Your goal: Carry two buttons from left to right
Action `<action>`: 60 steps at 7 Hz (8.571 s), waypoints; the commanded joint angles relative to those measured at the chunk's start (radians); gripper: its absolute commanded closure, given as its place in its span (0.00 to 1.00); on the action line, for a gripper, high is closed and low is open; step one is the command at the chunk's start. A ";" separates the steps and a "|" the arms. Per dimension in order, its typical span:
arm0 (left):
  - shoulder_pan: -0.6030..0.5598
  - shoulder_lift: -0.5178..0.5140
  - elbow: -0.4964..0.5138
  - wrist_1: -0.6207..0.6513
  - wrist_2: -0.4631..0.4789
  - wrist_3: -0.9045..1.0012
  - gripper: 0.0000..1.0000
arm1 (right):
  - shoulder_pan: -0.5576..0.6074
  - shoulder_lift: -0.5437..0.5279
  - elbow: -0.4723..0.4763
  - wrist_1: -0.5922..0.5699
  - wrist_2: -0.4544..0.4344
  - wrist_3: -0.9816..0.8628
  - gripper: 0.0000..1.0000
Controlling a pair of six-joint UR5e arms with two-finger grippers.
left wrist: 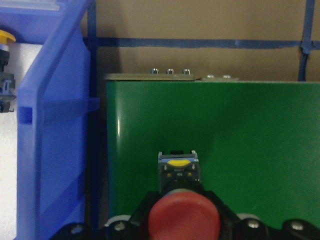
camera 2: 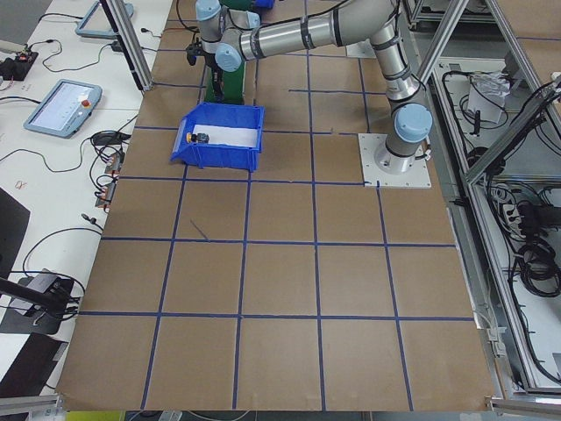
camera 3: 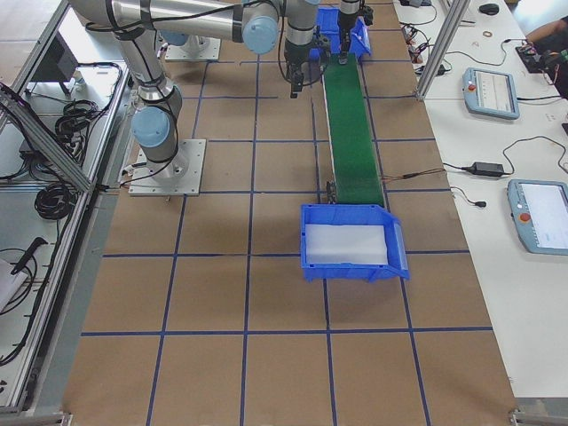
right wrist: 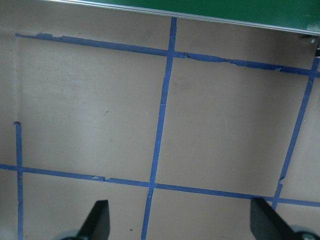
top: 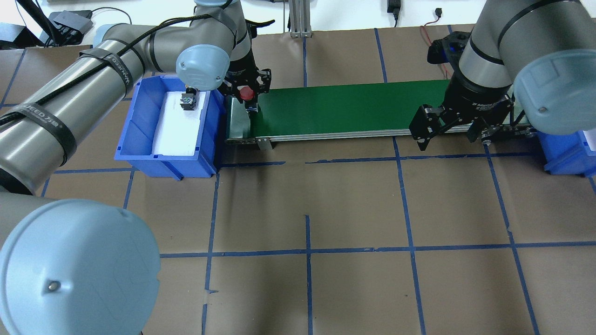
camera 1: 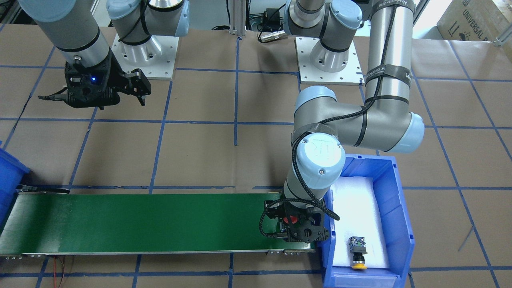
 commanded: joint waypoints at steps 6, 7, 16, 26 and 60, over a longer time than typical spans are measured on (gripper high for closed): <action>-0.002 0.144 -0.030 -0.097 -0.026 0.025 0.00 | 0.000 -0.004 0.001 0.026 0.008 0.008 0.00; 0.000 0.182 -0.051 -0.109 -0.018 0.025 0.00 | 0.000 -0.004 -0.001 0.028 0.008 0.010 0.00; 0.153 0.229 -0.059 -0.134 0.011 0.290 0.00 | 0.000 -0.011 0.002 0.049 0.010 0.011 0.00; 0.262 0.013 -0.091 0.114 -0.030 0.330 0.00 | -0.041 -0.001 0.016 0.026 0.016 -0.012 0.00; 0.112 0.387 -0.185 -0.258 -0.032 0.097 0.69 | 0.041 0.277 -0.263 -0.084 0.037 0.182 0.00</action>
